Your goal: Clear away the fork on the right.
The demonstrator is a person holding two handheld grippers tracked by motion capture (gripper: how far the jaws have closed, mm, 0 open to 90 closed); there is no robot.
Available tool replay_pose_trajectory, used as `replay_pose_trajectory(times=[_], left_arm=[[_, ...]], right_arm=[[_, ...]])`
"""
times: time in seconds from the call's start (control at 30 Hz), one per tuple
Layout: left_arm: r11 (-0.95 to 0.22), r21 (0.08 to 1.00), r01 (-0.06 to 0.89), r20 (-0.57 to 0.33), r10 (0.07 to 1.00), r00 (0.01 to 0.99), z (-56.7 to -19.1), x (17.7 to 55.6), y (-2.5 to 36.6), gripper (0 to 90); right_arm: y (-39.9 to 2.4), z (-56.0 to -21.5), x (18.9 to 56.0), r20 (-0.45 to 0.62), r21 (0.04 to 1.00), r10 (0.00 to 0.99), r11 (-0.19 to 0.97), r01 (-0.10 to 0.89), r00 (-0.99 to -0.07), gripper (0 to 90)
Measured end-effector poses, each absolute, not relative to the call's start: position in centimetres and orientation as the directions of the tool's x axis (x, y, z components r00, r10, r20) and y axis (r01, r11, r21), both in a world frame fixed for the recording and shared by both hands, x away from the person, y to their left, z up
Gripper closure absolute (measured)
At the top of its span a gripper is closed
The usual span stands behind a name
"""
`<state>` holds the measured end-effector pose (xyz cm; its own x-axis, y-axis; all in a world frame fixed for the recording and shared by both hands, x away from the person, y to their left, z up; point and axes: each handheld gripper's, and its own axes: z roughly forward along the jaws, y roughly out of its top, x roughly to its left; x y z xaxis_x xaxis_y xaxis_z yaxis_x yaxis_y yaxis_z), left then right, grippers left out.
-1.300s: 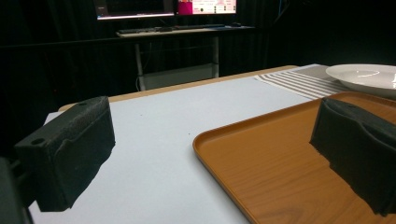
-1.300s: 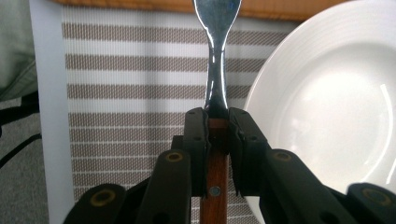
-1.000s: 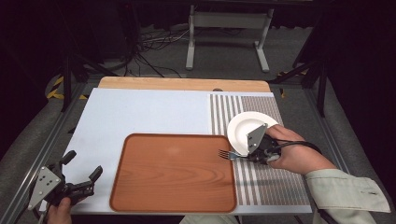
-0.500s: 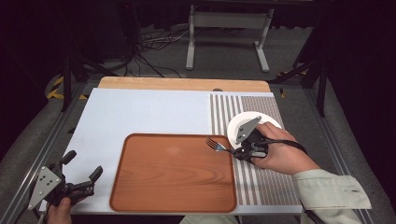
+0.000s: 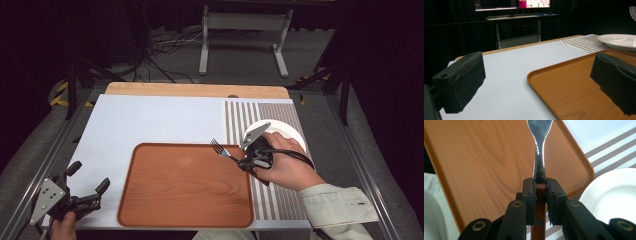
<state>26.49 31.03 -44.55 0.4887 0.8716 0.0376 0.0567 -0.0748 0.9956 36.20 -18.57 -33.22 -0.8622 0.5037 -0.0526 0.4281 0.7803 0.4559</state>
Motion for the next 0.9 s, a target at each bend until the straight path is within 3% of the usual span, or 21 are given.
replay_pose_trajectory(times=[0.23,0.9], left_arm=[[-0.079,0.995,0.056,0.041,0.870,0.491,-44.5,26.5,31.0,0.6],[-0.074,0.996,0.052,0.039,0.870,0.491,-44.5,26.5,31.1,0.6]], right_arm=[[-17.1,-34.0,36.3,0.032,0.462,0.607,0.696,0.550,-0.794,78.9],[-14.1,-35.9,36.8,0.073,0.363,0.735,0.610,0.705,-0.674,78.9]])
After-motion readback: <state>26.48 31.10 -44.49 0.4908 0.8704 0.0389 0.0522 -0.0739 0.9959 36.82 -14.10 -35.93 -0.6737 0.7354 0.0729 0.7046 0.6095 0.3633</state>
